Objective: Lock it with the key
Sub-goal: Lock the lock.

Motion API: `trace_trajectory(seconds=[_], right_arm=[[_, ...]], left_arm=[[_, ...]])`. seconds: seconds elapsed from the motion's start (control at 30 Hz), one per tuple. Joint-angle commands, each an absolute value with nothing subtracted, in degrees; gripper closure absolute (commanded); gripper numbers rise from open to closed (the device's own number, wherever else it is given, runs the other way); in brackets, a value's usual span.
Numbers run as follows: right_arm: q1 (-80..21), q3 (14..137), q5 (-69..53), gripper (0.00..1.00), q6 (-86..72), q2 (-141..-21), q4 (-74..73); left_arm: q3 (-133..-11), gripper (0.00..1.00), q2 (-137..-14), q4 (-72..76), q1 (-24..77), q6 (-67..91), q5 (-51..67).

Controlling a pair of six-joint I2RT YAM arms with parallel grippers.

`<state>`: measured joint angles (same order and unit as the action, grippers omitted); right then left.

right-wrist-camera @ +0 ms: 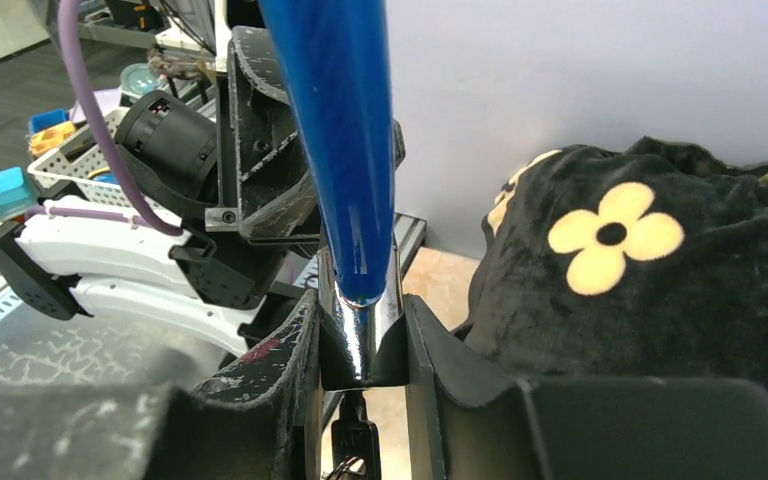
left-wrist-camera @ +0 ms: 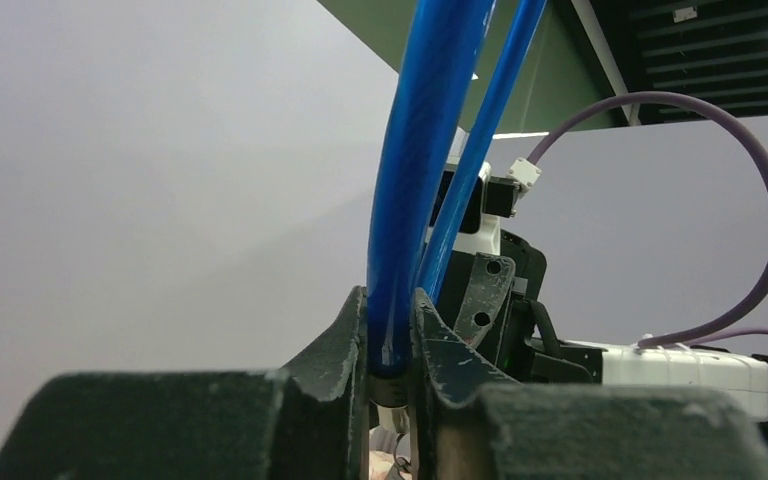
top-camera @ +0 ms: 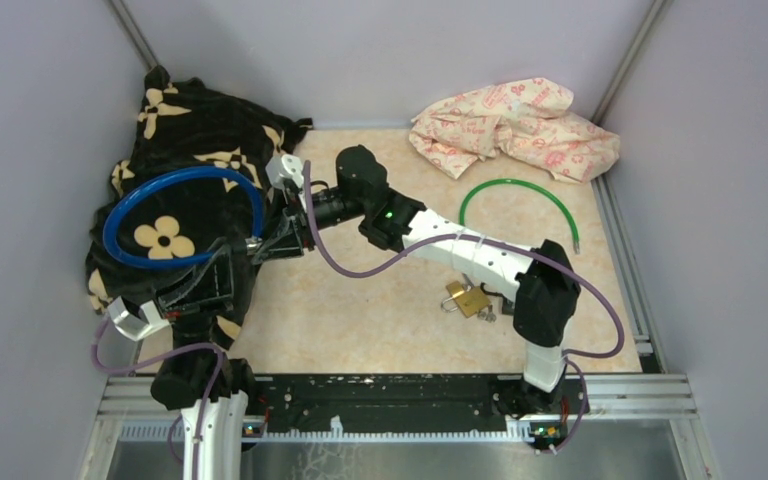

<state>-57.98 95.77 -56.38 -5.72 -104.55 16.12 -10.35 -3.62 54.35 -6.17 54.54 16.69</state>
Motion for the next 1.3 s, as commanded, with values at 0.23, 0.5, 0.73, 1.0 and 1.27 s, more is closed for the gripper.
trace_trajectory(seconds=[0.23, 0.5, 0.73, 1.0, 1.27], right_arm=[[-60.64, 103.16, -52.97, 1.00, 1.35, -102.94, 11.31], [-60.63, 104.98, -52.31, 0.79, 2.29, -102.93, 7.27], [-57.70, 101.20, -50.85, 0.32, -2.44, -99.73, 11.23], [-57.71, 100.94, -48.31, 0.50, -4.64, -97.45, 17.15], [-58.37, 100.68, -50.05, 0.98, -5.25, -99.03, 16.90]], left_arm=[[-11.07, 0.80, -5.03, 55.94, -6.50, 56.44, 19.41], [-11.03, 1.00, -4.50, 56.02, -6.49, 56.04, 19.43], [-10.82, 1.00, -3.18, 55.19, -6.75, 54.89, 15.59], [-10.90, 1.00, -3.12, 54.96, -6.85, 54.97, 16.30], [-11.38, 1.00, -4.04, 57.37, -7.35, 56.46, 15.78]])
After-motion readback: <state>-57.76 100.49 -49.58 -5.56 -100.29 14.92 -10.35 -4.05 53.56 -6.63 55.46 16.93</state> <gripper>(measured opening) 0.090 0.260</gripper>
